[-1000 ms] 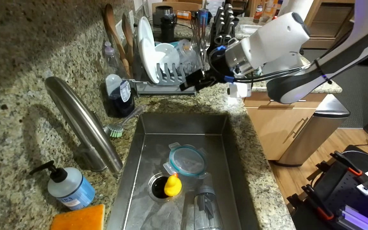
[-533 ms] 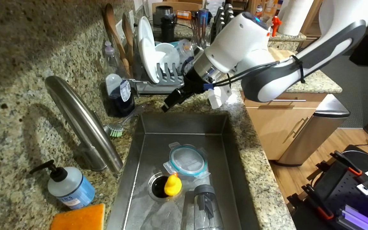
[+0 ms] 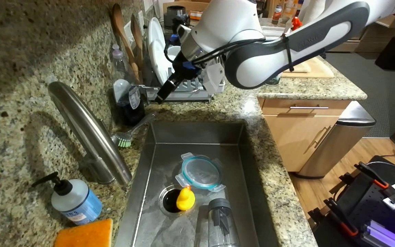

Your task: Move the spray bottle to the left, open the faucet

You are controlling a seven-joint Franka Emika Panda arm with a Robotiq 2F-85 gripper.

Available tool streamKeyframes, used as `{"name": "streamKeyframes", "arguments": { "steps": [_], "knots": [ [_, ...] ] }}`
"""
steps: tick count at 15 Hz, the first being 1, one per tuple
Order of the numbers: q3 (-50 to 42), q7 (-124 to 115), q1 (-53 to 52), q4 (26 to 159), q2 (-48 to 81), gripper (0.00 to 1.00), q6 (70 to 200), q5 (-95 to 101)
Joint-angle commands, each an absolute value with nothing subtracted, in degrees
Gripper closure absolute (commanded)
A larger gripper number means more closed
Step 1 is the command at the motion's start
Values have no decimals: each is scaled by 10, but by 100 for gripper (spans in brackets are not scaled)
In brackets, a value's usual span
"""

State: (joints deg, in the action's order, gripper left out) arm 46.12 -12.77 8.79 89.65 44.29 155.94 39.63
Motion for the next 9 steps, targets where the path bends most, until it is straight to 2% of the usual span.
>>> {"name": "streamKeyframes", "arguments": {
  "steps": [1, 3, 4, 9],
  "knots": [
    [543, -23, 103, 872, 489, 0, 1551, 327],
    [552, 19, 95, 871, 489, 0, 1543, 313],
    [497, 83, 54, 877, 453, 0, 1569, 214],
    [461, 119, 28, 879, 432, 0, 1576, 132]
  ]
}}
